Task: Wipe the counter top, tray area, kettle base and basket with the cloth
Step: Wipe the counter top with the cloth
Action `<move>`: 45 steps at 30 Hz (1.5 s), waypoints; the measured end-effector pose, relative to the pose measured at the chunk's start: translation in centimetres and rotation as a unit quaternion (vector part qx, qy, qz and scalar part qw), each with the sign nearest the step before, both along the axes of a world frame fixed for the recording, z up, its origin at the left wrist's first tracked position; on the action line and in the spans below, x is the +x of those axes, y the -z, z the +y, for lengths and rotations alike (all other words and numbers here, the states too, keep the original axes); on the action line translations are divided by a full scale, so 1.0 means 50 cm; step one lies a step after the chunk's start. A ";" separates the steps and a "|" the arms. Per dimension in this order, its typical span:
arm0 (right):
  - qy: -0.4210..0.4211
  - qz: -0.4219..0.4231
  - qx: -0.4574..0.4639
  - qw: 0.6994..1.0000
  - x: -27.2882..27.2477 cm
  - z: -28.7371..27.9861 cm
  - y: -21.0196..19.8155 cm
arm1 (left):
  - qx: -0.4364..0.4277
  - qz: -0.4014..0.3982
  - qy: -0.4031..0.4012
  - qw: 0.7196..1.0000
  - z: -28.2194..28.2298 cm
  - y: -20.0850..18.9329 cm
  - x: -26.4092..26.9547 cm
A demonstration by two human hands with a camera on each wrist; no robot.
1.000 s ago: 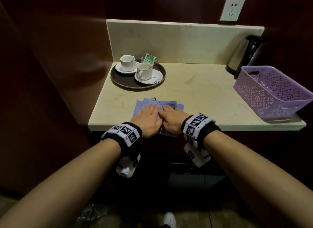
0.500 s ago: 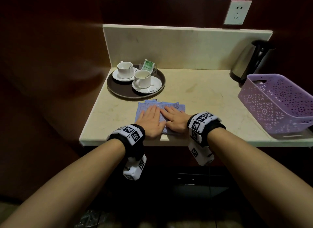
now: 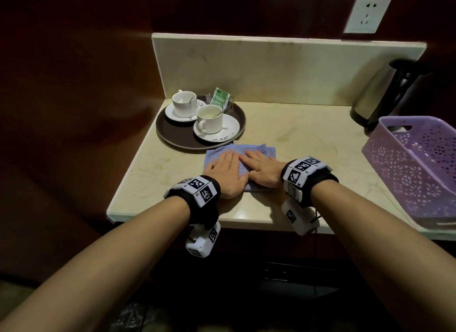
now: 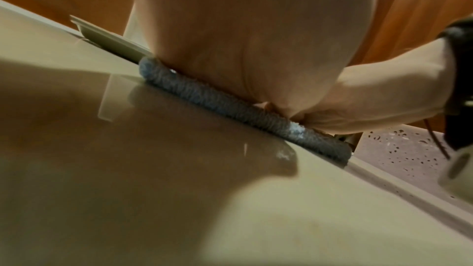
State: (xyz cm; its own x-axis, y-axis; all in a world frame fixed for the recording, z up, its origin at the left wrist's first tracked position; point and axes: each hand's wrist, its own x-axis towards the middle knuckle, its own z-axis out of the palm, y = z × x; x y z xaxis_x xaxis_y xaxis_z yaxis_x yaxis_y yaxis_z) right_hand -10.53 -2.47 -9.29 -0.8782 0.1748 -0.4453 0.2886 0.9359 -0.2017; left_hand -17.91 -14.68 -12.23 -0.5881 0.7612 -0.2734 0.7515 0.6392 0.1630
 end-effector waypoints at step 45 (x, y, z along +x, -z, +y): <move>0.002 0.035 0.049 0.998 0.116 -0.110 0.037 | -0.033 -0.012 0.122 0.992 -0.155 -0.001 0.080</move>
